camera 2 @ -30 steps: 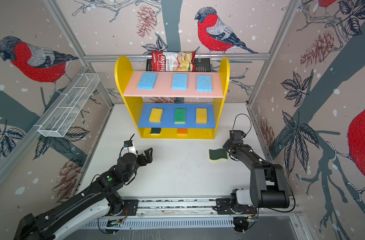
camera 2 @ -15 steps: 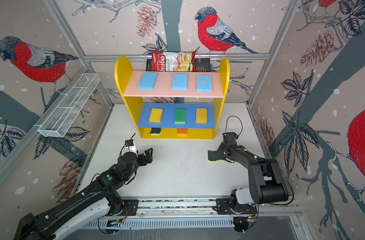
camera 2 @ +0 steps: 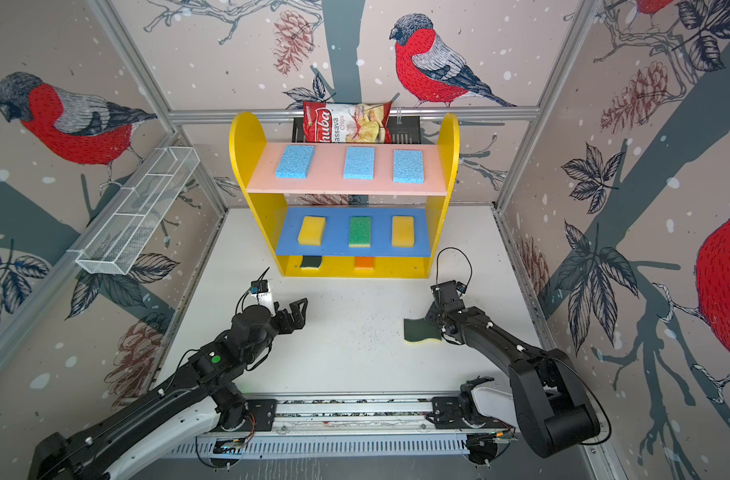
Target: Place and organize the cleaning sponges onto the shelf
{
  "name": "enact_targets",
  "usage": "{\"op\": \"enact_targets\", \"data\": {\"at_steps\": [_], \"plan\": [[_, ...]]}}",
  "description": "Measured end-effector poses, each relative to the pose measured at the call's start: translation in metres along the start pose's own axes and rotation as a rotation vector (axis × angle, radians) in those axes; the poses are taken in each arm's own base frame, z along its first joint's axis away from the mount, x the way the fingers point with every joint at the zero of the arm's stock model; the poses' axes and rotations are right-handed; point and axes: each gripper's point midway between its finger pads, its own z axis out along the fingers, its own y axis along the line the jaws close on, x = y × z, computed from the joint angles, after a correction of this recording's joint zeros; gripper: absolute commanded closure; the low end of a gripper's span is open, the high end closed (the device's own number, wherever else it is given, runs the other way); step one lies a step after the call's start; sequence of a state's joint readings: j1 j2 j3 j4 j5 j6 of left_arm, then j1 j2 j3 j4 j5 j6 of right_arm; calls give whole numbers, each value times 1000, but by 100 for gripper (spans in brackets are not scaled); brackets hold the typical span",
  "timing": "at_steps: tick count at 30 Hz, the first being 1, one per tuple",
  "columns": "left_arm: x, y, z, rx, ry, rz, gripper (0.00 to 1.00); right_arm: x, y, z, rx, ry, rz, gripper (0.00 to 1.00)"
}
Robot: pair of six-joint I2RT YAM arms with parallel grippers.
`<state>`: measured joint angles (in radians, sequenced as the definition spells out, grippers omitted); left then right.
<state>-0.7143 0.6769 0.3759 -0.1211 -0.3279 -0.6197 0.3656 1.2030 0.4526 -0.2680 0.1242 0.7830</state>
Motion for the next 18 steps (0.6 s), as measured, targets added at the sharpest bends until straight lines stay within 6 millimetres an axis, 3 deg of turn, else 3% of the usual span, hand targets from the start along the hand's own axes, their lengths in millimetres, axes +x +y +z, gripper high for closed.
{"op": "enact_targets", "data": {"at_steps": [4, 7, 13, 18], "plan": [[5, -2, 1, 14, 21, 2, 2, 8, -4, -6, -2, 7, 34, 46], [8, -3, 1, 26, 32, 3, 2, 15, -7, -15, -15, 23, 68, 45], [9, -4, 0, 35, 34, 1, 3, 8, 1, -40, -65, -8, 111, 47], [7, -9, -1, 54, 37, 2, 6, 22, 15, -55, -97, 19, 58, 53]]}}
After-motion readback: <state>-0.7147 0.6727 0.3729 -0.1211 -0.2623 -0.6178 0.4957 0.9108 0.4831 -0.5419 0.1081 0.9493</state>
